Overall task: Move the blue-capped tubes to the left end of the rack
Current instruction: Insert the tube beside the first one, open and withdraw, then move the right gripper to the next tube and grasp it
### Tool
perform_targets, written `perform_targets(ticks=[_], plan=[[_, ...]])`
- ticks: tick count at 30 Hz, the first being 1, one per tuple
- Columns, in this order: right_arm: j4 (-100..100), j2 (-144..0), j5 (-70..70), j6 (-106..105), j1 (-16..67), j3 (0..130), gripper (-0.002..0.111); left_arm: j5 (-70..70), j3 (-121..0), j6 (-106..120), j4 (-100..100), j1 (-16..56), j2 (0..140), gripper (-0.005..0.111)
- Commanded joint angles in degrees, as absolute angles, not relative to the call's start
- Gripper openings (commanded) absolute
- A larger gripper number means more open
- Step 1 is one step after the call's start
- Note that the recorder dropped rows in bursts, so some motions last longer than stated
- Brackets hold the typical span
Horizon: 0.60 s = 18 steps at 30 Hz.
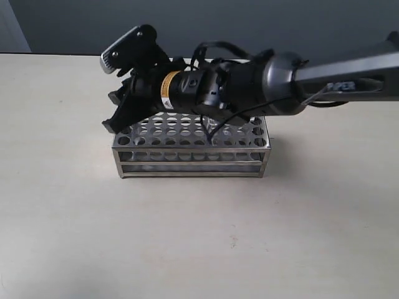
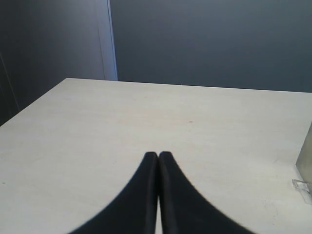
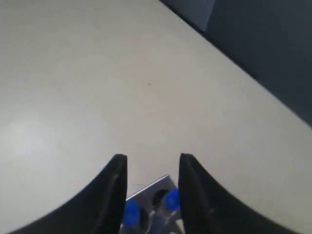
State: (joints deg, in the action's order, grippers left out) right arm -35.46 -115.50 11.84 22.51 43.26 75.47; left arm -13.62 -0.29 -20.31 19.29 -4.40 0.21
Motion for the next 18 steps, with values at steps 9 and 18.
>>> perform_targets(ticks=[9, 18], plan=[[-26.4, -96.6, 20.5, 20.9, 26.2, 53.8, 0.034, -13.4, -0.1, -20.5, 19.1, -4.0, 0.0, 0.0], [-26.4, -100.6, 26.7, 20.8, 23.3, 47.3, 0.034, -13.4, -0.1, -20.5, 19.1, -4.0, 0.0, 0.0]])
